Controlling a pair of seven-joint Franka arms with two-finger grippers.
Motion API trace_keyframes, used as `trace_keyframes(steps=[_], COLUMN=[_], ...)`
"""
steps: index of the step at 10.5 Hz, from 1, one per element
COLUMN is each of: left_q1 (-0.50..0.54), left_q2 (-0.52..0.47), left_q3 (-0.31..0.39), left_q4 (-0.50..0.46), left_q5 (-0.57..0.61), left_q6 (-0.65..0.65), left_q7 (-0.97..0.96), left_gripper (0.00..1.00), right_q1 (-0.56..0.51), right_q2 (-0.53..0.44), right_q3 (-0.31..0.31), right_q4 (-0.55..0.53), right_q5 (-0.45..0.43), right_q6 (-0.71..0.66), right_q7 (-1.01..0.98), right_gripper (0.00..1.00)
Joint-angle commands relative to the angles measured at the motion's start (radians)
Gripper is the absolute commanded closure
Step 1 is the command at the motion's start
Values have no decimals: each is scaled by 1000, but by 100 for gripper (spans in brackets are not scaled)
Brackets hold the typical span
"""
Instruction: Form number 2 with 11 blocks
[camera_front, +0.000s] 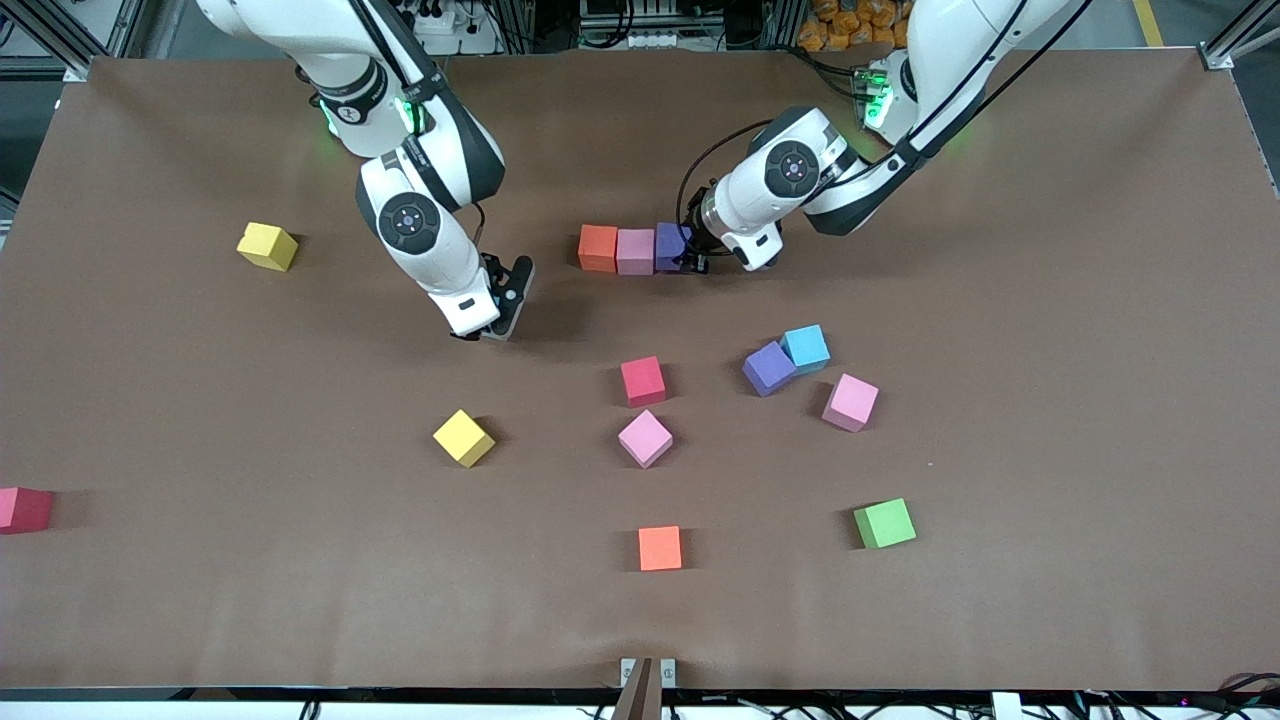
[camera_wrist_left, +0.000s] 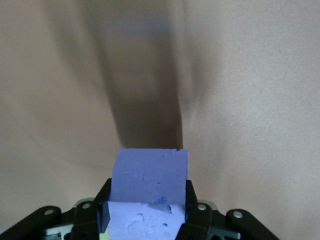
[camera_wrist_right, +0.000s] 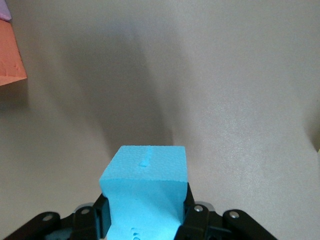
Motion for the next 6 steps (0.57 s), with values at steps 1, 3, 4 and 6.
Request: trace_keyframes(steps=[1, 3, 4, 6], left_q1=[-26, -52, -69, -112], left_q2=[1, 4, 10, 17], left_q3=[15, 34, 55, 96], left_q4=[-9, -7, -7, -6], left_q5=[-11, -13, -11, -11], left_q6=[26, 36, 37, 54], left_q7=[-19, -25, -25, -25], left_gripper=[100, 100, 100, 100], right_q1=[-10, -10, -10, -10], right_q2=[8, 8, 8, 10], right_q3=[4, 4, 4, 4], right_q4=[11, 11, 11, 11], right_q5=[-11, -11, -11, -11], right_q6=[-4, -2, -1, -1], right_q7=[-12, -12, -12, -12], right_gripper=[100, 100, 100, 100])
